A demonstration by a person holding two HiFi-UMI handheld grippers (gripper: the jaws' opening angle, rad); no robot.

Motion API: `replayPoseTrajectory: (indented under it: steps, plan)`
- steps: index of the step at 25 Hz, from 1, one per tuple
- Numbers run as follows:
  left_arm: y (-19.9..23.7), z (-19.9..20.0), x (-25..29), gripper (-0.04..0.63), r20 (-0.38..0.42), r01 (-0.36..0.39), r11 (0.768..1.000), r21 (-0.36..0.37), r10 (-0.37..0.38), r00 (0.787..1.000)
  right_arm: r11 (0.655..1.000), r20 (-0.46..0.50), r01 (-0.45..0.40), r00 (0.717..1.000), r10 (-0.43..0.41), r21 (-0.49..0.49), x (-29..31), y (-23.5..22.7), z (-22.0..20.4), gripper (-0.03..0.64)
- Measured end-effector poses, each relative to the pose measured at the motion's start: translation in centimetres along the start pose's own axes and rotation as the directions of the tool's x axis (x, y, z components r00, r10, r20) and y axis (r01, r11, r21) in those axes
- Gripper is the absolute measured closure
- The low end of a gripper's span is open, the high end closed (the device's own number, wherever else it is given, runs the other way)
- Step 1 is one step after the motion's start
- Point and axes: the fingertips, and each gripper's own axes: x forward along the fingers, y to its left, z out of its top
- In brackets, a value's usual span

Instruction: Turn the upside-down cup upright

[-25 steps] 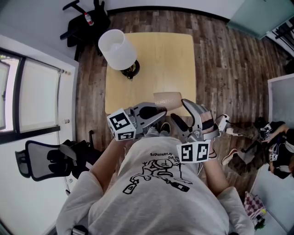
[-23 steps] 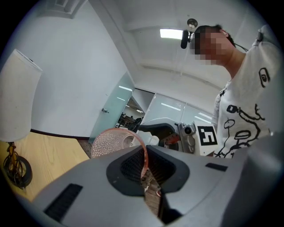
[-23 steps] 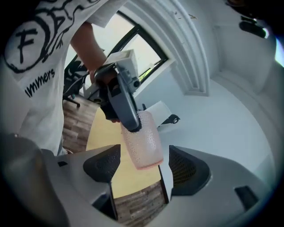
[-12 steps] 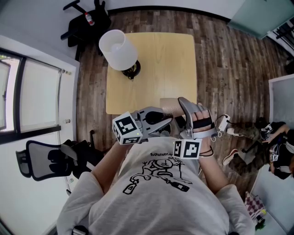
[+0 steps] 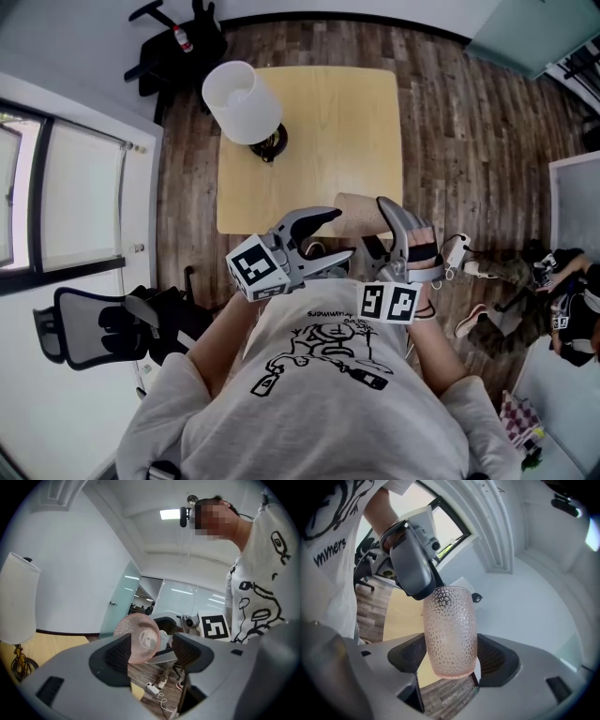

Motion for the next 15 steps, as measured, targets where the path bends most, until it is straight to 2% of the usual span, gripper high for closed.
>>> replayPoseTrajectory:
  steps: [4, 7, 9, 11, 14, 15]
  plan:
    - [0.9, 1.6, -1.0, 0.283, 0.086, -0.066, 0.998, 0.007, 0.065, 0.994, 0.976, 0.097, 0.008, 0.995, -0.030, 0.216, -0.5, -1.3, 0.3, 0.290]
    - [1.3, 2.8, -1.5, 0.258, 0.126, -0.088, 0.996, 0.017, 0.085, 0.988, 0.916, 0.217, -0.053, 0.976, -0.038, 0.397, -0.8, -1.8, 1.1, 0.290]
    - [1.4, 3.6, -1.4, 0.250, 0.138, -0.085, 0.996, 0.027, 0.080, 0.987, 0.871, 0.301, -0.109, 0.952, -0.046, 0.478, -1.1, -2.1, 1.8, 0.290]
    - [1.1, 4.4, -1.1, 0.245, 0.154, -0.074, 0.997, 0.037, 0.068, 0.986, 0.819, 0.377, -0.163, 0.924, -0.070, 0.550, -1.5, -2.4, 2.6, 0.290]
    - [0.4, 5.5, -0.8, 0.234, 0.177, -0.058, 0.997, 0.055, 0.047, 0.983, 0.681, 0.482, -0.270, 0.865, -0.140, 0.681, -2.4, -3.1, 4.0, 0.290]
    - [0.2, 5.8, -0.7, 0.232, 0.181, -0.053, 0.997, 0.064, 0.041, 0.983, 0.644, 0.510, -0.309, 0.848, -0.147, 0.700, -2.6, -3.0, 4.3, 0.290]
